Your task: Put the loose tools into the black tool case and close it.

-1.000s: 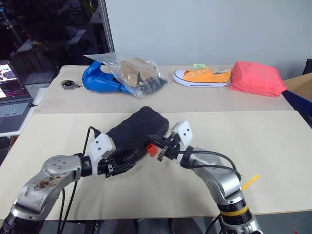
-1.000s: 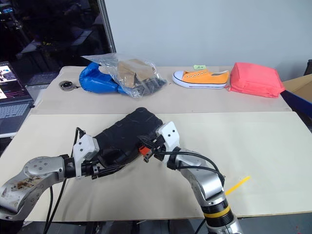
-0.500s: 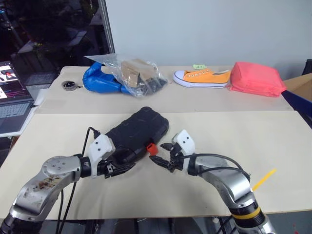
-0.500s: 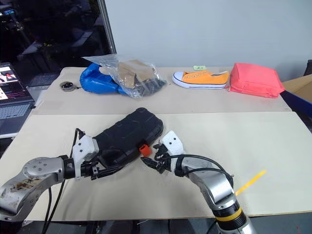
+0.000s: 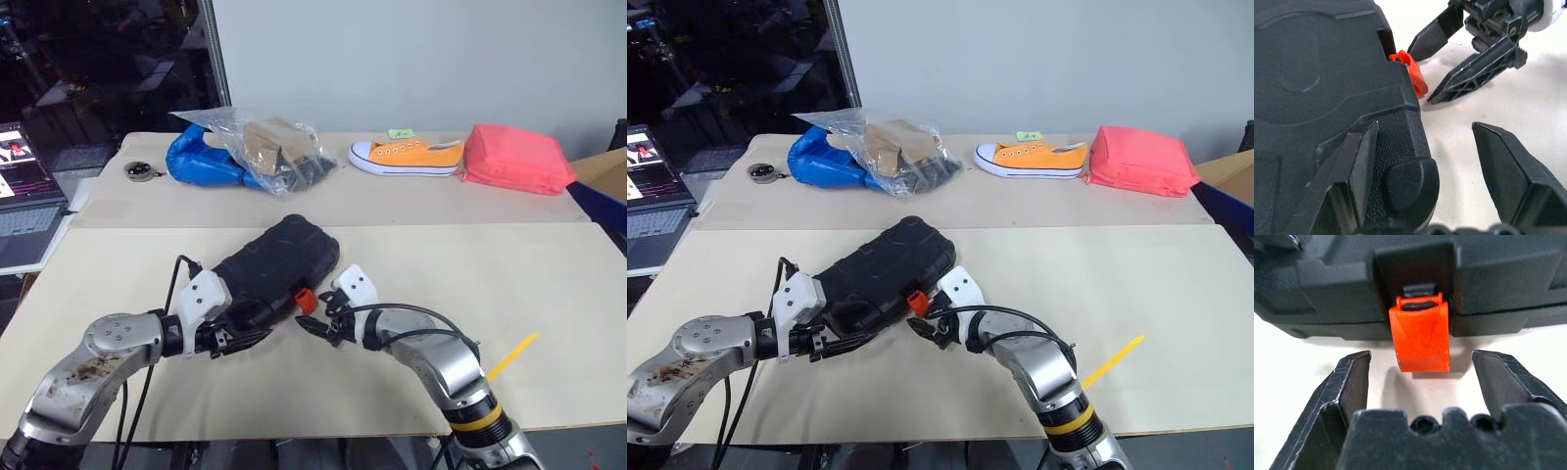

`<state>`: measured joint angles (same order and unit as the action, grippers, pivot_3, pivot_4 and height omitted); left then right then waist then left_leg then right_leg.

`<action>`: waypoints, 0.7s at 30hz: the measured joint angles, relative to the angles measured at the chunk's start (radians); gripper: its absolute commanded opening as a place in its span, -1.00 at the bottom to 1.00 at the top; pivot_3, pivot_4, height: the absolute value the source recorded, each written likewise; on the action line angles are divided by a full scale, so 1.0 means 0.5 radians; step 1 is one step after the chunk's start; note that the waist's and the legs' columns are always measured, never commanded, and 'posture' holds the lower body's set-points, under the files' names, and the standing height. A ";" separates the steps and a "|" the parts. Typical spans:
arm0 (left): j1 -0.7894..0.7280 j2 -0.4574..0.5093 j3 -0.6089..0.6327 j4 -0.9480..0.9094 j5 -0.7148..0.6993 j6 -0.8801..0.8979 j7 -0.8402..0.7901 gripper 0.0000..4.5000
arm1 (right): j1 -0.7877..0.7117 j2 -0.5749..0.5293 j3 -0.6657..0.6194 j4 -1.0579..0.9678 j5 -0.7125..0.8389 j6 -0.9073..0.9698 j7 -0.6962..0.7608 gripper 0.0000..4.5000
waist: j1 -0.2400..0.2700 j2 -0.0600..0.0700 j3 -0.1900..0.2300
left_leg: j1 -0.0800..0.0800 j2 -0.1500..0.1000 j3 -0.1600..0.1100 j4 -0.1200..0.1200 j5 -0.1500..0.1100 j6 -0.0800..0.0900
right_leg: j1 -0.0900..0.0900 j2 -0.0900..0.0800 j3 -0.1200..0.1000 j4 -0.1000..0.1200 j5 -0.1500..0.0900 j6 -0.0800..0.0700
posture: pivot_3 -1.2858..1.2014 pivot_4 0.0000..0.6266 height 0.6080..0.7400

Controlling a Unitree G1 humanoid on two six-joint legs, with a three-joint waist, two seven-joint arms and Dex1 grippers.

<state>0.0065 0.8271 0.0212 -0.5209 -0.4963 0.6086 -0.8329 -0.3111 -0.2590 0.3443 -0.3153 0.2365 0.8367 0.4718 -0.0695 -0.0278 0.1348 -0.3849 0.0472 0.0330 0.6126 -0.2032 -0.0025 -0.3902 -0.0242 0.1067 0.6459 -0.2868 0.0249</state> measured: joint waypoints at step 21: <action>-0.001 0.002 0.000 -0.005 0.001 0.000 -0.003 0.45 | -0.030 -0.019 0.010 -0.004 -0.035 -0.104 0.096 -0.48 | 0.001 0.000 0.000 | -0.002 0.000 0.000 0.000 0.000 0.000 | -0.001 0.000 -0.001 -0.001 0.000 0.000 | 0.03 -0.52 1.00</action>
<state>0.0062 0.8279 0.0212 -0.5234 -0.4956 0.6086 -0.8343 -0.3263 -0.2684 0.3495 -0.3172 0.2189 0.7846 0.5196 -0.0690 -0.0277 0.1350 -0.3860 0.0471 0.0328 0.6126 -0.2032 -0.0025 -0.3910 -0.0242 0.1063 0.6455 -0.2869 0.0251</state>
